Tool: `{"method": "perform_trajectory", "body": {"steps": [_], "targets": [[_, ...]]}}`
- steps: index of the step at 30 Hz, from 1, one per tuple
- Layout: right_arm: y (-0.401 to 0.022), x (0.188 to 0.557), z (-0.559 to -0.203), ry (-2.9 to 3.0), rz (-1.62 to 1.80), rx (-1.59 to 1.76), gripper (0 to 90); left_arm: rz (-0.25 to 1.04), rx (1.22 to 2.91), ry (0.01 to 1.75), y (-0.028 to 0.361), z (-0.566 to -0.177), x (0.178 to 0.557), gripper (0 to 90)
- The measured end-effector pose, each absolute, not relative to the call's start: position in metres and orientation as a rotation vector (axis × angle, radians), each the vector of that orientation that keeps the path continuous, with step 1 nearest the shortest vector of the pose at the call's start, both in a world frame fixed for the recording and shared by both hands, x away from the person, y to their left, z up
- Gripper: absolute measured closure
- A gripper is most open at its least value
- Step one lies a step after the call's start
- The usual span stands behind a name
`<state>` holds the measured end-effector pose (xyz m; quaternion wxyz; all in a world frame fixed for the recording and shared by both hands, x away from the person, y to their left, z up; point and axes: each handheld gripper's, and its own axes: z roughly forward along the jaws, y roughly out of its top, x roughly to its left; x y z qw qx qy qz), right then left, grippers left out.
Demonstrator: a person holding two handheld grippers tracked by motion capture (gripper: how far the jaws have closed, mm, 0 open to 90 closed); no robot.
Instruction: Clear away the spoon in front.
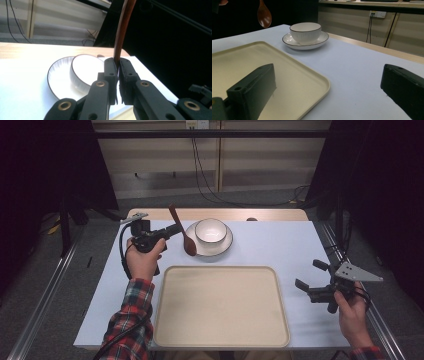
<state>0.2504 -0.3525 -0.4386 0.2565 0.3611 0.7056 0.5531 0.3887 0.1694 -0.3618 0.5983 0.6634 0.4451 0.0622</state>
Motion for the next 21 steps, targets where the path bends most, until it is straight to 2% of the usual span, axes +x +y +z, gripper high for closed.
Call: {"method": "perform_trajectory", "body": {"steps": [21], "targets": [[-0.351, 0.25, -0.439, 1.914, 1.502, 0.976, 0.0, 0.11, 1.615, 0.997, 0.181, -0.372, 0.351, 85.8]]}}
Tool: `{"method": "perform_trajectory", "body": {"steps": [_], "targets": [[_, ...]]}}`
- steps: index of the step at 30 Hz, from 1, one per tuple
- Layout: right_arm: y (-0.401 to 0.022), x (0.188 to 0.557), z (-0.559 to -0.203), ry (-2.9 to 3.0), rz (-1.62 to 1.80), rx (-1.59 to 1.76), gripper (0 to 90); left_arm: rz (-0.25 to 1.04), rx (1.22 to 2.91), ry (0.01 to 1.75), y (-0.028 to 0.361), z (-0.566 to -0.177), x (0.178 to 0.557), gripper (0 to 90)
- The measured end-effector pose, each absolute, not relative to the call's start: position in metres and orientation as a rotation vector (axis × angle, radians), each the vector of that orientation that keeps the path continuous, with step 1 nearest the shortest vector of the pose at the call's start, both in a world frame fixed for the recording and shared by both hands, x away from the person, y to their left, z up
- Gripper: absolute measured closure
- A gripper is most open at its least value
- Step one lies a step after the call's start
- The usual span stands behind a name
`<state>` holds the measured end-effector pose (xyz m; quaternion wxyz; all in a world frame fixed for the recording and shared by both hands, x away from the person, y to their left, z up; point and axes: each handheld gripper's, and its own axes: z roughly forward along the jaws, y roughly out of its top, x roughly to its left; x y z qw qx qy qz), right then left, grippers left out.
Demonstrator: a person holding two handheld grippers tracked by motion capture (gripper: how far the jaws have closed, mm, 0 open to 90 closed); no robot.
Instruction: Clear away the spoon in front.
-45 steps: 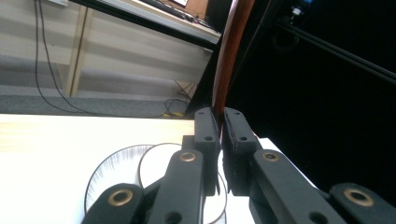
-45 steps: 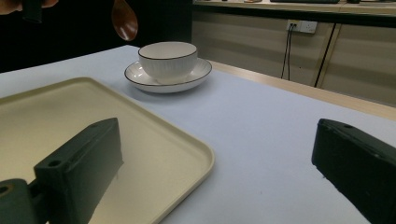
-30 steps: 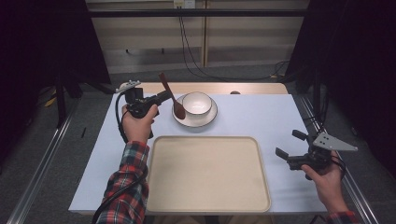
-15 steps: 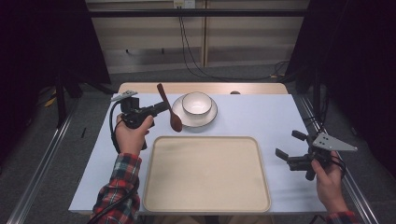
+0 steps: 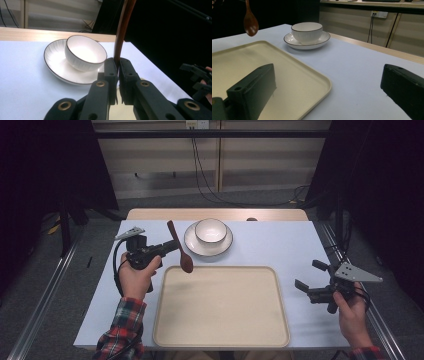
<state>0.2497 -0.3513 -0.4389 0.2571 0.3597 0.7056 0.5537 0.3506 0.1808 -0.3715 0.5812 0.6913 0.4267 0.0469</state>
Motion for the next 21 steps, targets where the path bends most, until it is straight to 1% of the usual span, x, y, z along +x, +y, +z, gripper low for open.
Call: {"method": "perform_trajectory", "body": {"steps": [21], "targets": [[-0.35, 0.25, -0.44, 1.916, 1.492, 0.966, 0.0, 0.055, 1.645, 0.997, 0.188, -0.385, 0.322, 85.8]]}}
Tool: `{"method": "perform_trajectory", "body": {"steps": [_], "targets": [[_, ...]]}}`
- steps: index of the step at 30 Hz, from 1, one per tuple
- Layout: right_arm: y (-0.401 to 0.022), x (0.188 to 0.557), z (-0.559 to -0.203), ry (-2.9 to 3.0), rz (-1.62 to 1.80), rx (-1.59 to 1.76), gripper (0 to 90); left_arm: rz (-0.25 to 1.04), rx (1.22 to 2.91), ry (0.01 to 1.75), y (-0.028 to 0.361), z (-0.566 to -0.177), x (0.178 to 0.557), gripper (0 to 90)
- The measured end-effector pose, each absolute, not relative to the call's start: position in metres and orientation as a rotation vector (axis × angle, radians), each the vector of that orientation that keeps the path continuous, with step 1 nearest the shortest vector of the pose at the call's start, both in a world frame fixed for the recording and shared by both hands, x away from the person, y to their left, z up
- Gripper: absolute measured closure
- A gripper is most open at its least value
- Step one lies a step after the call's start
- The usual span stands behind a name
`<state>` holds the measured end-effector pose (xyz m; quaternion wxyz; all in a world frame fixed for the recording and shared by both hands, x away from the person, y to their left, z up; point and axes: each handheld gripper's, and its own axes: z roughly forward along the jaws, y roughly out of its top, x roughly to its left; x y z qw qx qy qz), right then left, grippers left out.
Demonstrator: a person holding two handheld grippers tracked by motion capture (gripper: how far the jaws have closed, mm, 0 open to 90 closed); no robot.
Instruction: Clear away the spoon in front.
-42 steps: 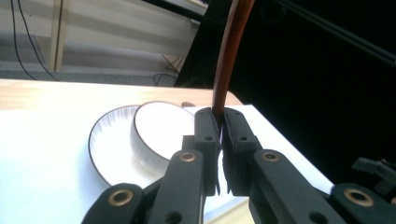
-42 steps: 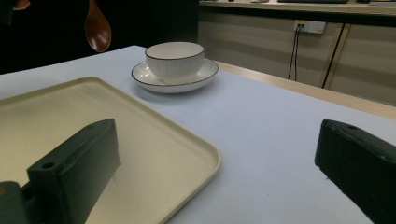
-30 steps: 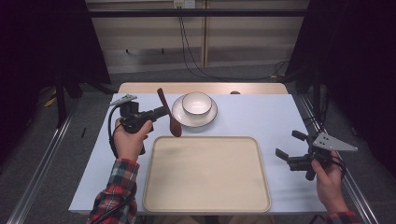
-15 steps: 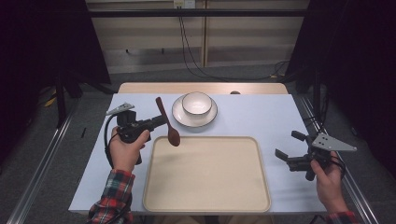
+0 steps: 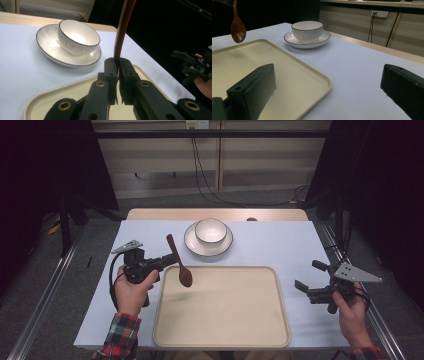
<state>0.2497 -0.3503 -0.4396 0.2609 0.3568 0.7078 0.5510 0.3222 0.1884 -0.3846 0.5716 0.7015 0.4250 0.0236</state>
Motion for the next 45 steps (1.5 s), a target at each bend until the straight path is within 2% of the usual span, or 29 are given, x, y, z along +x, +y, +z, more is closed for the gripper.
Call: {"method": "perform_trajectory", "body": {"steps": [28, 45], "targets": [[-0.35, 0.251, -0.439, 1.934, 1.483, 0.958, 0.0, -0.062, 1.678, 1.028, 0.189, -0.413, 0.291, 85.8], [-0.348, 0.252, -0.44, 1.933, 1.459, 0.948, 0.0, -0.101, 1.692, 1.054, 0.189, -0.425, 0.292, 85.7]]}}
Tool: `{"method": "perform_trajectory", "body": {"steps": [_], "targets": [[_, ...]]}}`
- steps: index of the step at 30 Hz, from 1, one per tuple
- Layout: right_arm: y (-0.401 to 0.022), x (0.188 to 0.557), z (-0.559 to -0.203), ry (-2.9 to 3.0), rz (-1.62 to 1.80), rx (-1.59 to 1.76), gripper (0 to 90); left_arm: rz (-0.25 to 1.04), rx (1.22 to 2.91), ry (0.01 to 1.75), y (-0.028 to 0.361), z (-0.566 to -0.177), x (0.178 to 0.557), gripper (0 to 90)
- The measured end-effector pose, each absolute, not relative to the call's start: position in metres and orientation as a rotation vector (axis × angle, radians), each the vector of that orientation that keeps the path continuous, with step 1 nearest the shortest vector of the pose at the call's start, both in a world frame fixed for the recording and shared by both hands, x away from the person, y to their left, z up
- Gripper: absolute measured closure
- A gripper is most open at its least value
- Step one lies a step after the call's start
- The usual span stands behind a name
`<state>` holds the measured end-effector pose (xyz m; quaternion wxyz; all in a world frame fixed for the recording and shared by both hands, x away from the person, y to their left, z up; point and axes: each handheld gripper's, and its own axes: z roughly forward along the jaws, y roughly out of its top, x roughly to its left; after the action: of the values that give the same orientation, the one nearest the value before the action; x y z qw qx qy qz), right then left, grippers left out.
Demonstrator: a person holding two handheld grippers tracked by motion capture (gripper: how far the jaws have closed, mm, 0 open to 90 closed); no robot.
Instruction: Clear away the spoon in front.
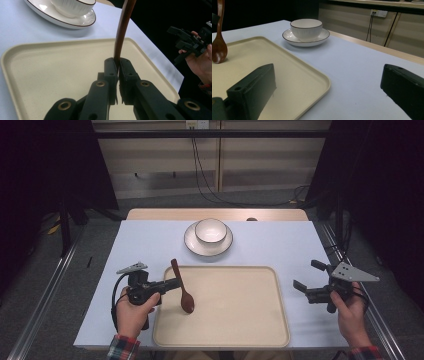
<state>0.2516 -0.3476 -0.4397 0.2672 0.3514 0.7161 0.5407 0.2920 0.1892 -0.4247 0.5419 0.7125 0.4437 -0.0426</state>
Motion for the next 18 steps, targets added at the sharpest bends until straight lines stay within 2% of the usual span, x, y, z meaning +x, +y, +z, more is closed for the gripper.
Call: {"method": "perform_trajectory", "body": {"steps": [18], "targets": [[-0.348, 0.251, -0.44, 1.946, 1.458, 0.943, 0.0, -0.135, 1.659, 1.093, 0.185, -0.435, 0.304, 84.8]]}}
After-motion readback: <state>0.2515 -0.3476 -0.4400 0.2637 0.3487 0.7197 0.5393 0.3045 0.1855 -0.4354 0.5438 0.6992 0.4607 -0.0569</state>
